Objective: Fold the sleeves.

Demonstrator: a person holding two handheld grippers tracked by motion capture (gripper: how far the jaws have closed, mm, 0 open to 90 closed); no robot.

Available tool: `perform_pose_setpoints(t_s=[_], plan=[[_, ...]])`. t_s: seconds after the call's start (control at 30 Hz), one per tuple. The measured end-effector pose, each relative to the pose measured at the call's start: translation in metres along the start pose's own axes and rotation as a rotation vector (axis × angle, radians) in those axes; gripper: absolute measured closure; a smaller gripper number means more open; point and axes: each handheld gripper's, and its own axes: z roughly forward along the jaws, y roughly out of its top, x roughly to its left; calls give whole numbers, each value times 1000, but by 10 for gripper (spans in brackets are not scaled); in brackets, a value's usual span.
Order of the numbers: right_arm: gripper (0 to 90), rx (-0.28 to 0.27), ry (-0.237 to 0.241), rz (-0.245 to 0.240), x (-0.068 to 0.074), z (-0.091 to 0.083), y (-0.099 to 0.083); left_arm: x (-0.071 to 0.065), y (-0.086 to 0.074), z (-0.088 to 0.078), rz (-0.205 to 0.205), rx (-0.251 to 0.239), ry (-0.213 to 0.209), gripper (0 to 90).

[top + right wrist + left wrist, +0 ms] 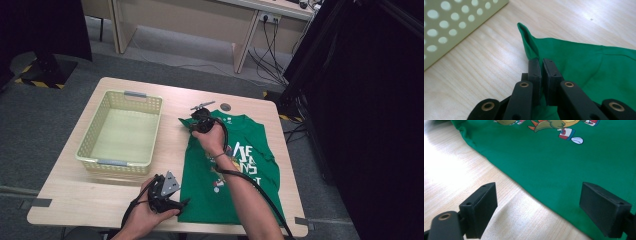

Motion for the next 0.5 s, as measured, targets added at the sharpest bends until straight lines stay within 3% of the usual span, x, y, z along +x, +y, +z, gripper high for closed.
perform_pose_setpoints(t_s=[0.17, 0.5], plan=[[845, -40, -20, 31, -2, -10, -5, -1, 0, 0, 6, 1, 2, 140], [828, -34, -57, 69, -13, -17, -23, -1, 0, 1, 6, 5, 4, 142]])
